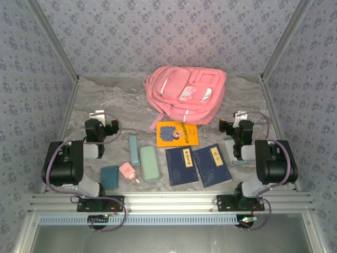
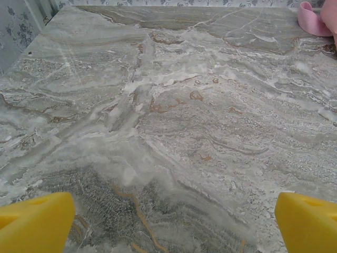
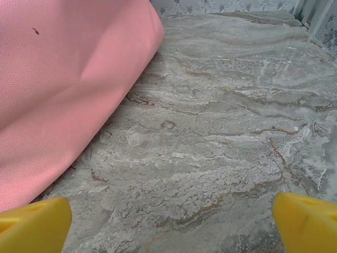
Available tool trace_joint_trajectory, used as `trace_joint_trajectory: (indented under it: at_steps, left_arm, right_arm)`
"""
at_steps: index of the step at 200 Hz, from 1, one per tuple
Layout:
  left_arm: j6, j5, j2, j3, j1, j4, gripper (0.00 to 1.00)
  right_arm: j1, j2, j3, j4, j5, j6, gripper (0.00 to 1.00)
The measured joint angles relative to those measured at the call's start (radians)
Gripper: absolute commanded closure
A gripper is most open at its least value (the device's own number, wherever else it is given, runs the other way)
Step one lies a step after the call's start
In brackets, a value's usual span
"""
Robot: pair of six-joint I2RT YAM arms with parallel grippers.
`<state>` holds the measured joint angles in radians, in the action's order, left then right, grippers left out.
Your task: Pack the student bag
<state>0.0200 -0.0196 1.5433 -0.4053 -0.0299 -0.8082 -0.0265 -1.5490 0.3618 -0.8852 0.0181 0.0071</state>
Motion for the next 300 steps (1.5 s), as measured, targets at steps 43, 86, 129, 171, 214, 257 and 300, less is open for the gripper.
trace_joint_trajectory:
  at_steps: [43, 86, 129, 171, 214, 257, 300]
  left_arm:
    - [0.0, 0.0, 0.0, 0.0, 0.0, 0.0, 0.02]
    - [0.0, 0.0, 0.0, 0.0, 0.0, 0.0, 0.02]
    - [0.0, 0.0, 0.0, 0.0, 0.0, 0.0, 0.02]
    - [0.0, -0.004, -0.03, -0.007, 0.005, 0.062, 0.02]
    - [-0.019, -0.092, -0.291, -0.147, 0.123, 0.388, 0.02]
    - [0.039, -0.096, -0.496, -0.514, 0.39, 0.779, 0.02]
    - [0.201, -0.191, -0.548, -0.798, 0.608, 1.164, 0.02]
  right_arm:
    - [0.0, 0.0, 0.0, 0.0, 0.0, 0.0, 0.0]
    - [-0.001, 0.0, 0.0, 0.0, -0.001, 0.0, 0.0]
    - [-0.002, 0.0, 0.0, 0.0, -0.008, 0.0, 0.0]
    - [0.008, 0.018, -0.013, -0.006, 0.0, -0.009, 0.0]
    - [0.221, 0.359, -0.032, 0.132, 0.134, -0.103, 0.0]
    - [0.513, 0.676, 0.187, 0.376, 0.222, -0.128, 0.0]
    - [0.827, 0.534, 0.763, 0.846, 0.391, -0.032, 0.0]
